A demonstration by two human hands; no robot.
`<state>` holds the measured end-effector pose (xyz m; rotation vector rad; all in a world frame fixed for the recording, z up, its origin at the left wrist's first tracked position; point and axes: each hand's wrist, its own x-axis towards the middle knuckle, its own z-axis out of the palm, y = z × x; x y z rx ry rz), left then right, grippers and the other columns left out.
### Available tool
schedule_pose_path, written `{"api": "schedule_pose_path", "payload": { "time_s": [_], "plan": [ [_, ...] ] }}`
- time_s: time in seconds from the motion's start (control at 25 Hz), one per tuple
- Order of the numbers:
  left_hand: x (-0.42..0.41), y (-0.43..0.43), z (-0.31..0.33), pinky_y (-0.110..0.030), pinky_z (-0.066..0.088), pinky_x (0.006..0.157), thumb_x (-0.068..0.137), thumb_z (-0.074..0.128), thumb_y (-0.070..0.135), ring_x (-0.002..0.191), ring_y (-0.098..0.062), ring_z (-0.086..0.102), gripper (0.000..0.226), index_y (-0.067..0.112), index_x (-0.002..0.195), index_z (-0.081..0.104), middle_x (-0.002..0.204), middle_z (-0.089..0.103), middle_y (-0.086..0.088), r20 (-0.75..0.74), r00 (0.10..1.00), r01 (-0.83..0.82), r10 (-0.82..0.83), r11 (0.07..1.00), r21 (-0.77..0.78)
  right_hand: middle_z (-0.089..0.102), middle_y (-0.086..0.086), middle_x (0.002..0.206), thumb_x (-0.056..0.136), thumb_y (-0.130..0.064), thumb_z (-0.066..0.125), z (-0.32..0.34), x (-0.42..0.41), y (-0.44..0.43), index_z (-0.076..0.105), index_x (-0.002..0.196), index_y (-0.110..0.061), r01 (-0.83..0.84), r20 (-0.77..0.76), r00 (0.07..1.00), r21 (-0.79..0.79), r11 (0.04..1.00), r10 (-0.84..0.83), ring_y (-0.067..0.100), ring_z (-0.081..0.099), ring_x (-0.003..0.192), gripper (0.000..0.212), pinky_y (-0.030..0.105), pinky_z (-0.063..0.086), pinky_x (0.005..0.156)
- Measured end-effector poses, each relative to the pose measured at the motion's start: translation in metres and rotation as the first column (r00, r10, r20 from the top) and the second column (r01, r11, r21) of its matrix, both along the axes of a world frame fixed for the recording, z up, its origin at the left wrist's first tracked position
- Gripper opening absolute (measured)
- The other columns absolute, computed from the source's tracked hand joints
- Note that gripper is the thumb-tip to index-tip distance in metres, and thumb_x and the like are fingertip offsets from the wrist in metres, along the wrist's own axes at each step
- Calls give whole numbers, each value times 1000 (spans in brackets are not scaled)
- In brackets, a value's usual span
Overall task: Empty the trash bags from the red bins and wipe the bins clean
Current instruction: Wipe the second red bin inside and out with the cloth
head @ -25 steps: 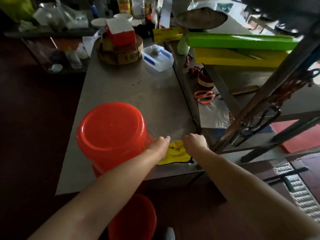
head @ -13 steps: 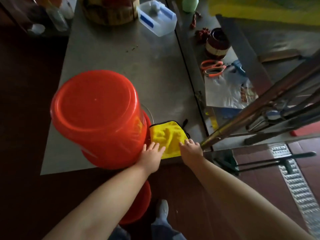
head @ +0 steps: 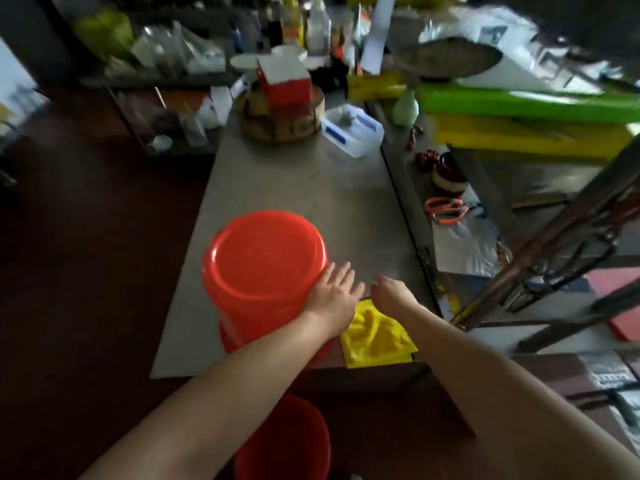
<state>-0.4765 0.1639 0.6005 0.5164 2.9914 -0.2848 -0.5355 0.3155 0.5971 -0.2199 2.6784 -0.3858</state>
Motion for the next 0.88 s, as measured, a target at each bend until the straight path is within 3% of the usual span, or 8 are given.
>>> {"api": "schedule_pose_path", "payload": {
  "time_s": [0.12, 0.2, 0.24, 0.4, 0.56, 0.68, 0.8, 0.88],
  "plan": [
    [-8, -33, 54, -62, 0, 120, 105, 34, 28, 153, -38, 3, 53, 17, 156, 25, 164, 16, -20, -86, 990, -122, 116, 990, -72, 66, 14, 112, 110, -29, 31, 52, -17, -43, 62, 116, -6, 8, -22, 1000, -190, 982, -12, 33, 63, 106, 39, 33, 46, 86],
    [-2, -61, 68, -62, 2, 120, 105, 30, 41, 153, -38, 5, 57, 18, 157, 24, 165, 17, -17, -53, 963, -265, 265, 964, 6, 61, 4, 86, 109, -40, 28, 67, -20, -73, 62, 110, -13, 48, 24, 999, -338, 940, -43, 22, 59, 78, 44, 30, 42, 74],
    [5, -74, 71, -62, 4, 119, 103, 28, 51, 153, -37, 7, 63, 20, 157, 24, 165, 18, -14, -3, 942, -334, 335, 941, 60, 59, 3, 83, 109, -41, 29, 71, -19, -87, 63, 113, -12, 50, 47, 998, -385, 922, -35, 19, 56, 73, 45, 30, 42, 71],
    [26, -119, 65, -65, 10, 116, 95, 25, 71, 152, -38, 14, 70, 37, 156, 19, 167, 13, -5, 168, 871, -484, 462, 864, 136, 67, 8, 96, 102, -26, 43, 78, -4, -128, 58, 127, -15, 33, 67, 998, -399, 916, -6, 26, 67, 76, 31, 37, 56, 68],
    [43, -167, 61, -63, 15, 116, 92, 21, 74, 149, -37, 22, 71, 39, 154, 23, 165, 20, -5, 124, 890, -452, 438, 883, 127, 72, 9, 109, 96, -29, 54, 80, 12, -163, 53, 140, -27, 18, 103, 994, -373, 928, 22, 28, 73, 88, 45, 38, 62, 71],
    [48, -216, 62, -59, 18, 116, 94, 16, 71, 142, -34, 33, 67, 38, 149, 35, 158, 35, -6, 46, 921, -388, 386, 915, 112, 71, 4, 111, 94, -37, 59, 77, 19, -196, 59, 137, -26, 36, 99, 995, -347, 937, -2, 24, 70, 86, 44, 35, 62, 70],
    [44, -265, 56, -56, 12, 120, 97, 20, 67, 149, -31, 20, 64, 37, 152, 33, 162, 29, -6, 6, 924, -381, 383, 917, 115, 68, 6, 111, 94, -47, 61, 71, 25, -226, 57, 137, -18, 71, 92, 995, -298, 952, -45, 24, 68, 86, 52, 33, 59, 62],
    [41, -297, 52, -57, 9, 121, 97, 23, 68, 153, -31, 7, 66, 38, 156, 24, 166, 16, -6, 0, 910, -412, 416, 902, 126, 62, 9, 122, 90, -52, 65, 67, 32, -240, 42, 145, -22, 196, 192, 972, -338, 920, -137, 30, 69, 94, 67, 45, 63, 65]
  ]
}}
